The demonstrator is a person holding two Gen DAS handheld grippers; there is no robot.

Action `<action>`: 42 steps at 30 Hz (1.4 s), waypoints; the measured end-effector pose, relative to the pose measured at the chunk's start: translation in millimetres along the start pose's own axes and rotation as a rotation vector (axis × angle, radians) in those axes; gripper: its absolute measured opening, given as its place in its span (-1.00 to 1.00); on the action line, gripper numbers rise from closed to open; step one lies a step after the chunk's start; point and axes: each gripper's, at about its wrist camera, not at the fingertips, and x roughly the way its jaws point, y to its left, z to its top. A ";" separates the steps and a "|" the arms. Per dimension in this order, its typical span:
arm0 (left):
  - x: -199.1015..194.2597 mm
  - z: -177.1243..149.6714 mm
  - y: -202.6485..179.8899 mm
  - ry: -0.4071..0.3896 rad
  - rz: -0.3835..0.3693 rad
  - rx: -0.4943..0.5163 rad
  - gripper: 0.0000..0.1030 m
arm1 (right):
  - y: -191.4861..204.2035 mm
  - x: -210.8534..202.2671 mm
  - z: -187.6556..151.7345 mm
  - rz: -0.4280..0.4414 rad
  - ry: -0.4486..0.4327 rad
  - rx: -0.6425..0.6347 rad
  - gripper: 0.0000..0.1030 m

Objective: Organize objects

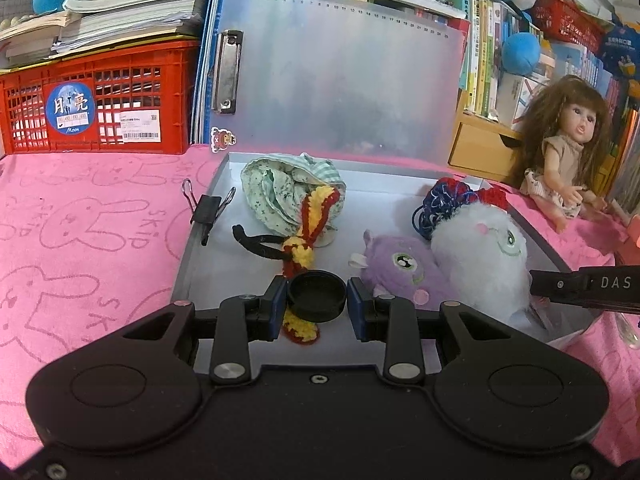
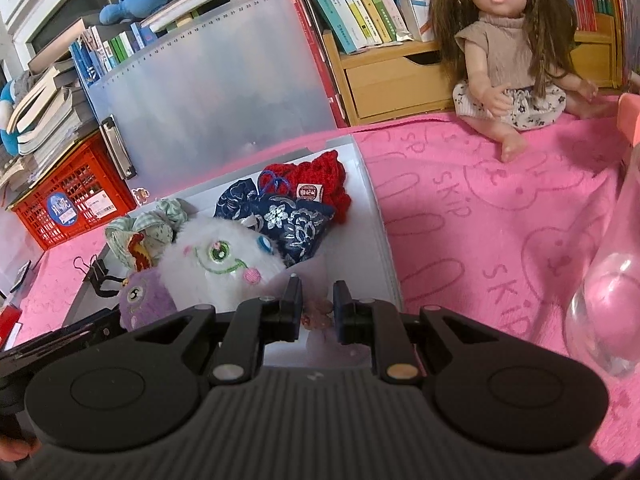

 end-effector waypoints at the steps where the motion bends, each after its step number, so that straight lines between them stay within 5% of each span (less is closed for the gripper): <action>1: 0.2 -0.2 -0.7 -0.001 0.002 0.003 -0.39 | 0.6 -0.1 -0.3 -0.001 0.000 -0.005 -0.60; 10: 2.8 -1.6 -1.5 0.008 0.028 0.011 -0.32 | 2.7 -1.7 -2.6 -0.003 -0.012 -0.021 -0.48; 14: -1.6 -0.6 -1.0 0.008 0.010 0.001 -0.19 | 3.8 -5.5 -2.7 -0.010 -0.029 -0.031 -0.09; 23: -36.7 0.8 -4.6 -0.047 0.015 0.033 0.47 | 5.9 -32.7 -1.8 -0.007 -0.103 -0.054 0.60; 31: -82.1 -9.9 -8.4 -0.094 -0.014 0.069 0.69 | 10.8 -63.8 -12.4 0.004 -0.149 -0.079 0.75; 42: -114.2 -44.4 -11.7 -0.068 0.005 0.129 0.73 | 32.3 -93.7 -51.1 -0.003 -0.163 -0.201 0.84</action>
